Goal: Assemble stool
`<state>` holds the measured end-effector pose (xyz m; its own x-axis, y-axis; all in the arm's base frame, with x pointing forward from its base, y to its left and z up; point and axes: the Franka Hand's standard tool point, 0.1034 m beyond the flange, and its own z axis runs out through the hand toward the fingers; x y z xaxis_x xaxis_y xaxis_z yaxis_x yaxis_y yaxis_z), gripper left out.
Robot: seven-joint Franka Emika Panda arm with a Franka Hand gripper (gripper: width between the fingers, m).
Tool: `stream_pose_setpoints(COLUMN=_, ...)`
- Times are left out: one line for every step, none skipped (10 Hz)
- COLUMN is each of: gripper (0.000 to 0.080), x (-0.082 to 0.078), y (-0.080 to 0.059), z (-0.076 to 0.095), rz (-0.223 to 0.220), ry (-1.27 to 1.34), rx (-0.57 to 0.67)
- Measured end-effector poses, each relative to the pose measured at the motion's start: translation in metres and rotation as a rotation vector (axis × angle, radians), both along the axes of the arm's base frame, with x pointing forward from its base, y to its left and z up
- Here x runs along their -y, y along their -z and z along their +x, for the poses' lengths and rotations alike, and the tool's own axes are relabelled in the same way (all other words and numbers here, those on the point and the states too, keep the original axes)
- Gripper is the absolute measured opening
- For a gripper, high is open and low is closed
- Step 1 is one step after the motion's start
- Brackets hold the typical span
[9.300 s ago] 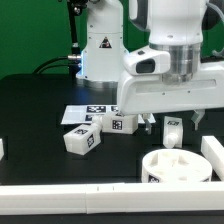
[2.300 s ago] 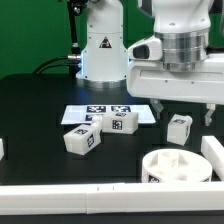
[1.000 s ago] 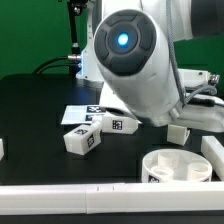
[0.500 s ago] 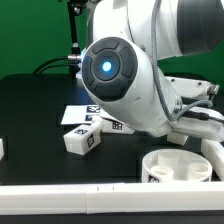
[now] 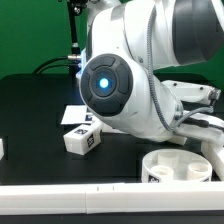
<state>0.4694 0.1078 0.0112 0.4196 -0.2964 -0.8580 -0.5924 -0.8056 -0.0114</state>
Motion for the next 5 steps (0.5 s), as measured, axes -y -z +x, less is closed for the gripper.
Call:
stream_pose_setpoints(gripper=0.0648, x=0.0001, y=0.0003, z=-0.0003, rz=0.0, ry=0.0, rx=-0.001)
stream_pose_setpoints(gripper=0.0512, x=0.0, y=0.0004, z=-0.0005, rz=0.0, ry=0.0, rx=-0.001)
stream_pose_setpoints(gripper=0.0512, x=0.0, y=0.0004, z=-0.0005, rz=0.0, ry=0.0, rx=-0.001)
stream_pose_setpoints(gripper=0.0374, x=0.0, y=0.0004, z=-0.0005, rz=0.0, ry=0.0, rx=-0.001)
stream_pose_setpoints(gripper=0.0321, x=0.0, y=-0.0003, z=-0.0001, rz=-0.001, ry=-0.001, rx=0.001)
